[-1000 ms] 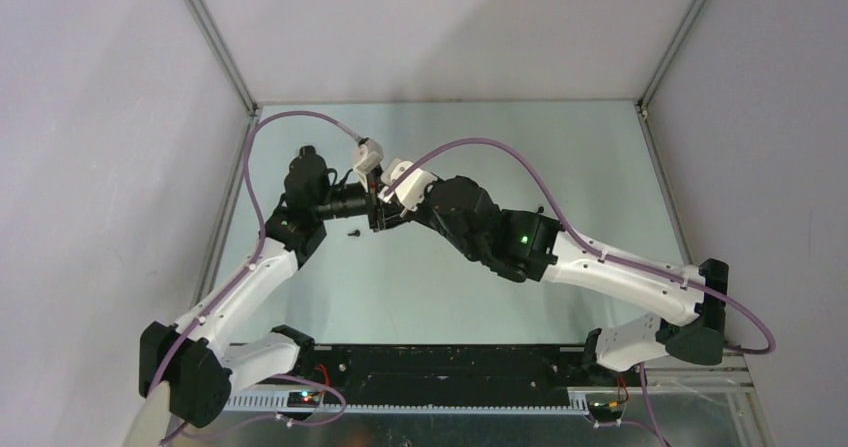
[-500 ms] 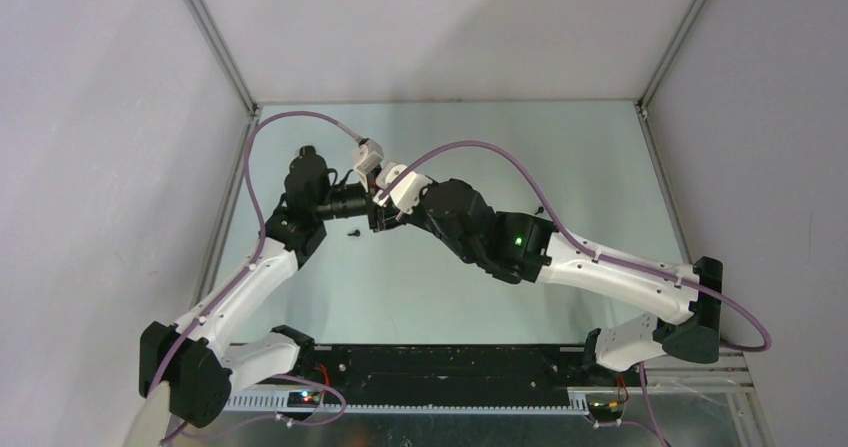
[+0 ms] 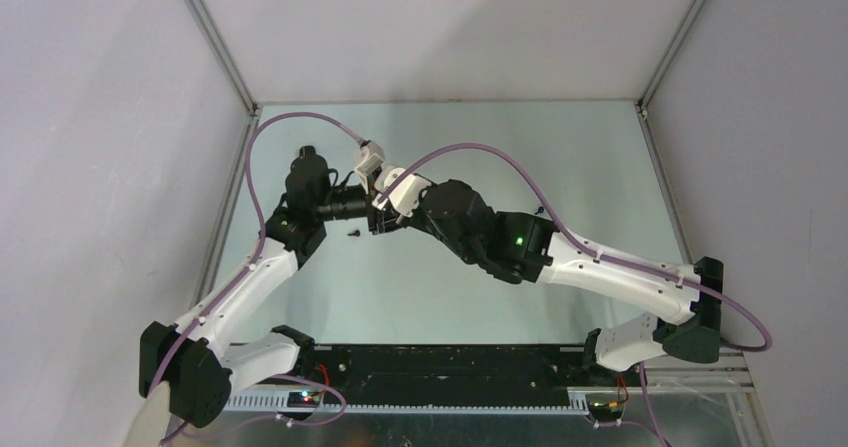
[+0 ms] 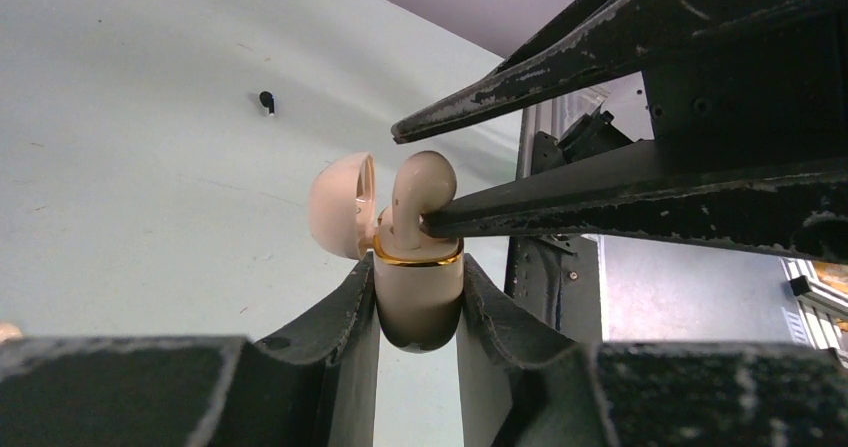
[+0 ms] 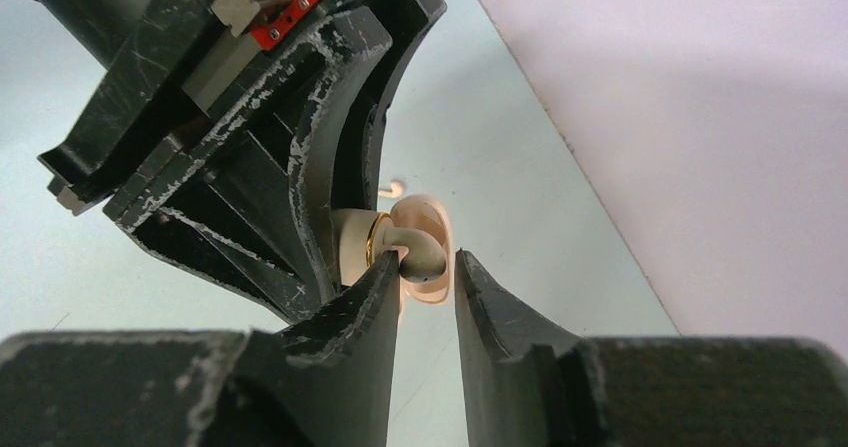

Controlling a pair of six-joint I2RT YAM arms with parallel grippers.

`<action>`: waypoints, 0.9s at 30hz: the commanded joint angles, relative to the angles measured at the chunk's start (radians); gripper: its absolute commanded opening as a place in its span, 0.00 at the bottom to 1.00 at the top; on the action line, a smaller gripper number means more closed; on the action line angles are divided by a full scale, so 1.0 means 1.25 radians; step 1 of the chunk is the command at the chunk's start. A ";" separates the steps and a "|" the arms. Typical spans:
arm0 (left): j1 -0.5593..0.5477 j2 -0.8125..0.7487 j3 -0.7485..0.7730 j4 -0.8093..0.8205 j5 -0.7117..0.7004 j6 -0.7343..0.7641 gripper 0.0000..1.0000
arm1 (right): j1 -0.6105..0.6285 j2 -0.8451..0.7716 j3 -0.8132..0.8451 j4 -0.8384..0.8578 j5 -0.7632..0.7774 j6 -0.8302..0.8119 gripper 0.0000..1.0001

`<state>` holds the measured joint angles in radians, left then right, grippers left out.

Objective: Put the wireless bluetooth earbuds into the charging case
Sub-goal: Insert the left earbud into the left side groove of the charging case.

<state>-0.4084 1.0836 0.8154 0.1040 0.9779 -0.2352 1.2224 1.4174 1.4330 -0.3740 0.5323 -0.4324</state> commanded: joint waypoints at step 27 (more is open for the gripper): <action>0.020 -0.069 -0.026 0.181 0.125 -0.082 0.00 | -0.121 -0.063 0.272 -0.244 -0.303 0.107 0.48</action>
<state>-0.3912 1.0351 0.8104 0.1741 1.0554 -0.2558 1.1088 1.3956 1.7370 -0.6594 0.2085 -0.3260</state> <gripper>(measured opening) 0.320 0.475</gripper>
